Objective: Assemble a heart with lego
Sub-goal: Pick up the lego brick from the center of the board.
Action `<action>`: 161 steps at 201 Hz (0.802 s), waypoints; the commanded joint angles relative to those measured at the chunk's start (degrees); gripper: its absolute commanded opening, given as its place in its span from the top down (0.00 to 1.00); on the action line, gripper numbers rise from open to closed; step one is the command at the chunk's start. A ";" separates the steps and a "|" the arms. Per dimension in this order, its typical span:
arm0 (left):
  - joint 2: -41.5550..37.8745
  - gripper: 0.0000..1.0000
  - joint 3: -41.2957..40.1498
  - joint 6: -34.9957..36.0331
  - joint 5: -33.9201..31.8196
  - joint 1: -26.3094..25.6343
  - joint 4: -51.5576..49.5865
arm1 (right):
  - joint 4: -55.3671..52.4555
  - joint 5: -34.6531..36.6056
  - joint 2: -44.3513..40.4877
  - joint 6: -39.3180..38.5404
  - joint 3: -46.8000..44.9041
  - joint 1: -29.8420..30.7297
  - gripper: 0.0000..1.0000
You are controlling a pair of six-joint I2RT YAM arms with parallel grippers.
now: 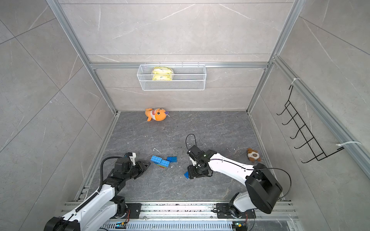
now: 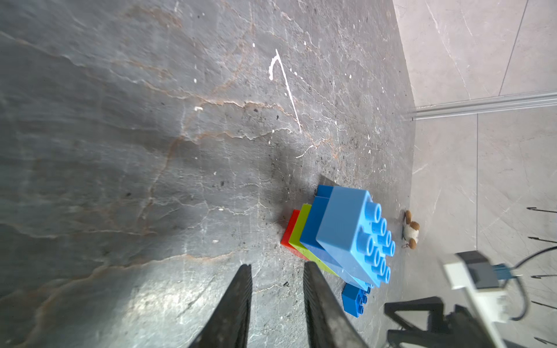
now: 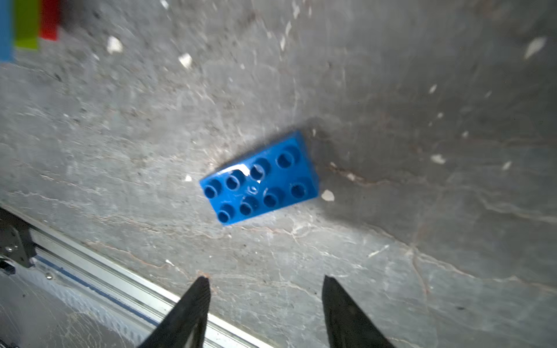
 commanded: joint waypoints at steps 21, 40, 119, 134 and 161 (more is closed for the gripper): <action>2.33 0.66 1.69 1.39 -0.07 0.04 0.66 | 9.94 -2.48 5.55 4.08 2.06 0.32 0.35; 2.97 0.66 1.39 0.83 0.64 0.08 1.63 | 10.08 -2.16 9.19 2.51 5.03 0.29 0.34; -2.20 0.67 0.82 0.70 -0.75 0.05 -2.67 | 2.12 6.59 16.13 -5.58 12.82 1.59 0.45; -2.33 0.66 0.57 0.48 -0.83 0.05 -2.43 | 0.95 8.51 17.06 -6.46 13.48 2.74 0.47; -1.36 0.66 0.94 0.47 -0.01 0.08 -1.97 | -1.20 12.04 19.34 -7.67 15.67 5.08 0.50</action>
